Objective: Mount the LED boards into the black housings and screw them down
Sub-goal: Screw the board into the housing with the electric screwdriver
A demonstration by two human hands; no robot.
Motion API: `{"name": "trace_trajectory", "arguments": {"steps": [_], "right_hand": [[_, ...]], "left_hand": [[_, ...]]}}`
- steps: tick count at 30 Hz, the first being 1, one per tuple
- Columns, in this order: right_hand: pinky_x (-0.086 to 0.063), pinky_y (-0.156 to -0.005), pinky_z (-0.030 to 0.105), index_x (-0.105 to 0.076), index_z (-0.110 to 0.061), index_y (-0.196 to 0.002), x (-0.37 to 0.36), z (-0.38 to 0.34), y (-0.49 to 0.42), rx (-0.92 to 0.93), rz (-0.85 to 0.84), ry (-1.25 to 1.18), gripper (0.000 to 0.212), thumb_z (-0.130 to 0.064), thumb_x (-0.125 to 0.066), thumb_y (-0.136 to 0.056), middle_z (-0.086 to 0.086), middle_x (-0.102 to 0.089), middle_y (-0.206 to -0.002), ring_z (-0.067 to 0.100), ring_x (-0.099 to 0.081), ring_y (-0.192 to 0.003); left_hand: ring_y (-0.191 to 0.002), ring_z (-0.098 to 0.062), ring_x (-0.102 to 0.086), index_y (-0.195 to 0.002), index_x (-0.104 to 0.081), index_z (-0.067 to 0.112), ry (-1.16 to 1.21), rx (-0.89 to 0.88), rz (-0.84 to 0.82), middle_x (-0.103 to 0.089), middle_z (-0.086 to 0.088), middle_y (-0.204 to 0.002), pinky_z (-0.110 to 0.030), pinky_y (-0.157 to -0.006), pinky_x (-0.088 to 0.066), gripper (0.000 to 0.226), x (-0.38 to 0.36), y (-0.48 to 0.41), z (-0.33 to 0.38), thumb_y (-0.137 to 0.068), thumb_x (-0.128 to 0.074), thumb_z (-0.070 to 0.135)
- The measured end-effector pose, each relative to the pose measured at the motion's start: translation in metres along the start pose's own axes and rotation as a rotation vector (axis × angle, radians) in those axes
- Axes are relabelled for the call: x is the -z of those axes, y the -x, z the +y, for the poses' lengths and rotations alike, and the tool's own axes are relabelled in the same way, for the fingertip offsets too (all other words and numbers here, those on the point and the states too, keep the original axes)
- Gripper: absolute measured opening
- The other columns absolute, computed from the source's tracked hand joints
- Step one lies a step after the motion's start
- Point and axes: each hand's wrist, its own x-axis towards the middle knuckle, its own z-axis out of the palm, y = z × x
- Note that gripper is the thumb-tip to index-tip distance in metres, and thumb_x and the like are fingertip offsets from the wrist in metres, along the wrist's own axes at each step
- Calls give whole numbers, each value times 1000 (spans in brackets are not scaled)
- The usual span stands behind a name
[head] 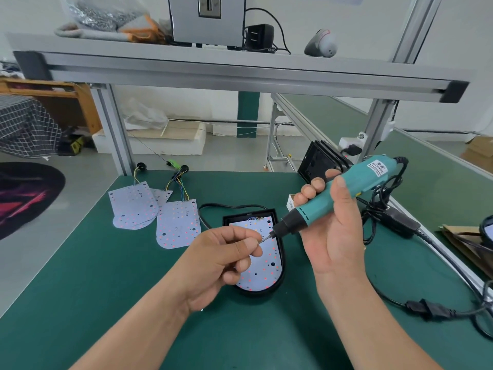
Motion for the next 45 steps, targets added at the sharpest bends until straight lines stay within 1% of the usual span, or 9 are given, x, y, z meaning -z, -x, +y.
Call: {"name": "trace_trajectory", "arguments": {"steps": [6,12,16,24,27,33,36,41,45], "right_hand": [[-47,-83,34,-54,-17,-116,1,-1,0,0,-4,-19,13,-25,-58,-106,2,-53,-93,18,-54,-81],[-49,-81,32,-53,-17,-115,-1,0,1,-9,-16,-6,18,-25,-61,-101,1,-53,-92,17,-55,-80],[-48,-79,32,-53,-16,-115,0,0,1,-9,-12,1,15,-23,-58,-103,1,-52,-91,17,-55,-79],[-49,-77,30,-53,-16,-115,1,0,0,-21,-15,5,16,-23,-59,-102,2,-52,-91,16,-54,-78],[-49,-79,32,-54,-17,-115,1,0,0,-19,-23,24,16,-23,-61,-102,2,-52,-91,17,-54,-78],[-54,-81,36,-55,-18,-119,-1,6,3,23,-2,64,20,-25,-64,-104,3,-58,-92,22,-60,-81],[-56,-80,36,-58,-20,-115,1,9,5,16,29,62,16,-25,-66,-103,3,-60,-90,22,-63,-80],[-54,-72,32,-56,-18,-109,4,11,2,-9,88,36,11,-21,-65,-103,2,-56,-85,18,-57,-72],[-53,-69,32,-52,-17,-110,6,13,1,-33,134,32,13,-20,-63,-105,3,-53,-84,17,-55,-70]], "left_hand": [[-56,-10,-48,-104,-76,2,9,13,-5,-69,-12,-87,-18,-41,-34,26,-2,0,-2,-82,-79,16],[-57,-10,-47,-101,-79,4,-13,19,-9,-69,-12,-88,-18,-42,-35,18,-1,-1,-4,-86,-78,14],[-58,-11,-48,-104,-78,3,-38,13,-2,-70,-11,-89,-18,-43,-35,10,1,-1,-5,-97,-72,7],[-56,-11,-48,-105,-77,1,-38,7,25,-70,-13,-88,-18,-42,-35,10,-1,-1,-6,-99,-69,2],[-55,-12,-49,-100,-80,4,-55,-20,49,-72,-14,-87,-19,-42,-35,9,-2,-1,-7,-97,-72,2],[-55,-14,-52,-92,-83,19,-197,-158,166,-76,-14,-84,-20,-44,-38,20,-4,-4,-11,-94,-75,1],[-55,-13,-52,-93,-83,21,-222,-177,172,-77,-14,-85,-21,-44,-39,21,-4,-4,-12,-95,-74,2],[-55,-14,-52,-95,-83,23,-268,-183,138,-78,-12,-86,-22,-47,-42,21,-4,-4,-13,-97,-73,5],[-51,-16,-47,-96,-82,17,-296,-186,134,-79,-11,-86,-22,-47,-43,15,-4,-4,-13,-99,-71,8]]}}
